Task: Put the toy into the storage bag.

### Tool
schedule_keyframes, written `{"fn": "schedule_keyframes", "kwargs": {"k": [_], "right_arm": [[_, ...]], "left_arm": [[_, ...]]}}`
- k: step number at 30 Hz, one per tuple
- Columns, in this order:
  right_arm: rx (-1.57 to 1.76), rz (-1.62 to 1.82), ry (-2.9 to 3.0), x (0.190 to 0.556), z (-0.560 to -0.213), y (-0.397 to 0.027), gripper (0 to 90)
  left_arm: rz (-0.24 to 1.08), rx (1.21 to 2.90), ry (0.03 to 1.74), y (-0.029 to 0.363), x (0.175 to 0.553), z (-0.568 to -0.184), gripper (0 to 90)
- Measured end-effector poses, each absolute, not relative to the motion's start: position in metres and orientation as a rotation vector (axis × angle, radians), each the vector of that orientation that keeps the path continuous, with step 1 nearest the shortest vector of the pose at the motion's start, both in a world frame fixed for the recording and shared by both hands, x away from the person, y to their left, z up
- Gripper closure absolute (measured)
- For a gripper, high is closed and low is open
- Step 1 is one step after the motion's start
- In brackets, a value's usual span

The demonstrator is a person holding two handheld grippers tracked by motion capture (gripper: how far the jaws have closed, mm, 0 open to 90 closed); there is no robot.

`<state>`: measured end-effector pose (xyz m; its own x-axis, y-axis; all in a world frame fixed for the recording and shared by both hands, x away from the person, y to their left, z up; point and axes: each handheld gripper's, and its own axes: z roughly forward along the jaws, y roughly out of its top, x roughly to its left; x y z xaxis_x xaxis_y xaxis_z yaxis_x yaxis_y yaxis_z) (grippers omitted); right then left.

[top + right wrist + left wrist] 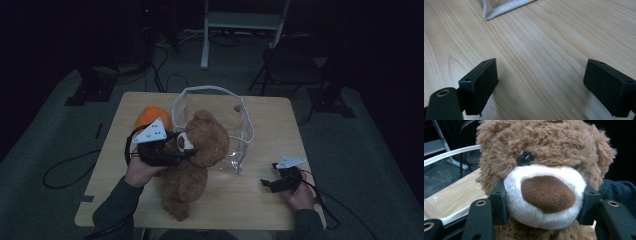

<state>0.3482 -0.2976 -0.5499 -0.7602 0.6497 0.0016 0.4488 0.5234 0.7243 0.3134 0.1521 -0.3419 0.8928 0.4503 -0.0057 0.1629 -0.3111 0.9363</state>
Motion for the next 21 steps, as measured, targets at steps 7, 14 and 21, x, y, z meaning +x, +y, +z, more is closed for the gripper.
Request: {"fn": "schedule_keyframes", "kwargs": {"k": [7,14,21], "right_arm": [[0.922,1.071,2.497,0.348,-0.550,-0.298,11.4],[0.923,1.072,2.497,0.348,-0.550,-0.298,11.4],[0.923,1.071,2.497,0.348,-0.550,-0.298,11.4]], "left_arm": [[0.322,1.873,0.457,0.156,0.311,-0.336,41.4],[0.339,1.863,0.459,0.159,0.310,-0.330,41.4],[0.351,1.852,0.461,0.163,0.311,-0.325,41.4]]}}
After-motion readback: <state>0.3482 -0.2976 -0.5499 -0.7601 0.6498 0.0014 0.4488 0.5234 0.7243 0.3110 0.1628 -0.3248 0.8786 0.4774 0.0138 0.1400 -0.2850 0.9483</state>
